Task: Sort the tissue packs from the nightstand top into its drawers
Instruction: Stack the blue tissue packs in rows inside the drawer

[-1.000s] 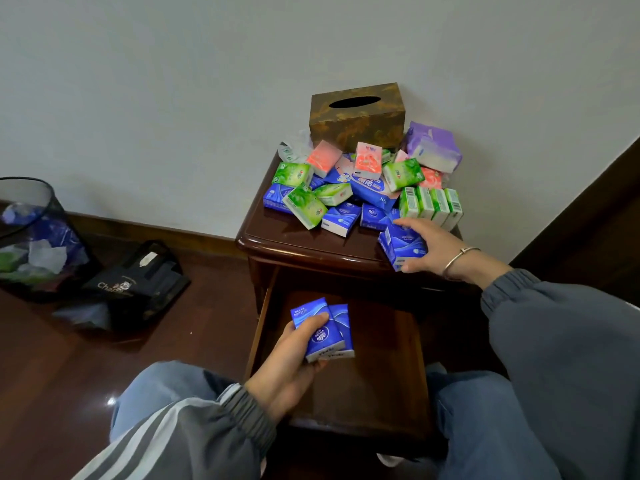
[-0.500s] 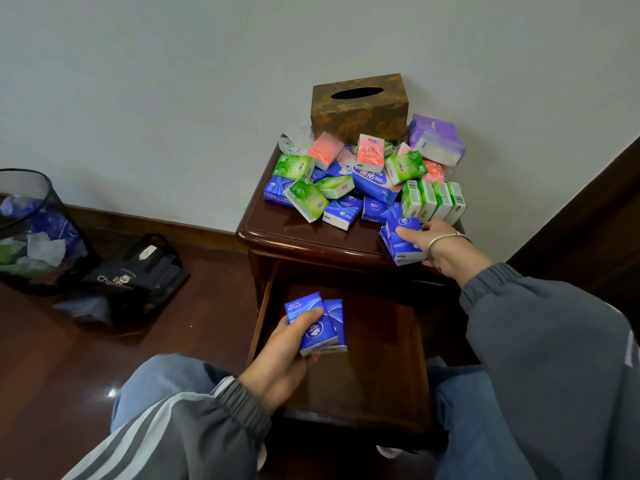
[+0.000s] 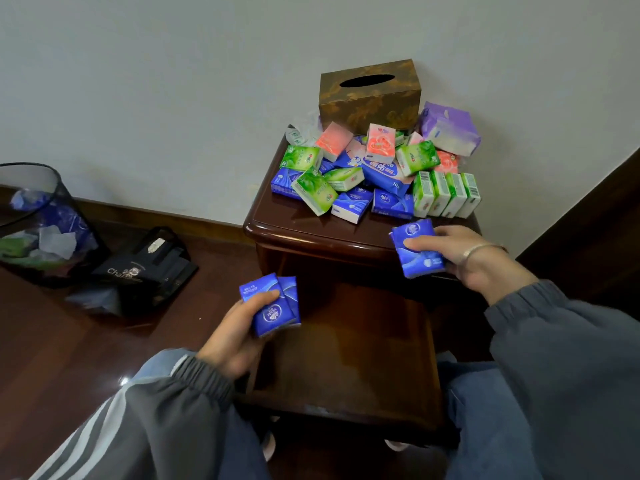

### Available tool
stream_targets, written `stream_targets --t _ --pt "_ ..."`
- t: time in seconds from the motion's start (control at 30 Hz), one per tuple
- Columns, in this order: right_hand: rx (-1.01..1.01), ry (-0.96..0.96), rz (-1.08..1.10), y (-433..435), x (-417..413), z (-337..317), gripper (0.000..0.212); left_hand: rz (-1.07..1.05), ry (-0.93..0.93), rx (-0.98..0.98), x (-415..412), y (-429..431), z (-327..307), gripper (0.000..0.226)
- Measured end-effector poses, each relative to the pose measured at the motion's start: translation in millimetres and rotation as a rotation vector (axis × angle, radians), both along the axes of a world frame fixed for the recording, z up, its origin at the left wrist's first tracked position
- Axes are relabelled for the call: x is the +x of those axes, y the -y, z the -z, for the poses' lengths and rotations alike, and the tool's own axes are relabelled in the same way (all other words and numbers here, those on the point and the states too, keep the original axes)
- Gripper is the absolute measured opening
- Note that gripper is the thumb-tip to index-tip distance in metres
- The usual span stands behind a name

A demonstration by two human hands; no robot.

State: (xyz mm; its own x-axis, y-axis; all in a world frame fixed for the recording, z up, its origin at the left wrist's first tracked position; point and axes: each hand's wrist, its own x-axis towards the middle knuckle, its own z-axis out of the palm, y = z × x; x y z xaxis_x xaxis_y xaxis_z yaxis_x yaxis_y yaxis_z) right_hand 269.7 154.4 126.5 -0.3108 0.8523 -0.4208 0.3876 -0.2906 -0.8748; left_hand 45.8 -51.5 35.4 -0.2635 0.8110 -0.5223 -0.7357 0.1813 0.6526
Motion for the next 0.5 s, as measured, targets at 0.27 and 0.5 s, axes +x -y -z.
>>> stream_targets --t 0.27,0.5 --pt "-0.443 0.058 -0.212 103 -28 112 0.033 -0.181 0.019 -0.094 -47 6 39 0.012" --pt "-0.564 0.117 -0.081 116 -92 230 0.043 -0.275 -0.013 -0.085 -68 14 54 0.02"
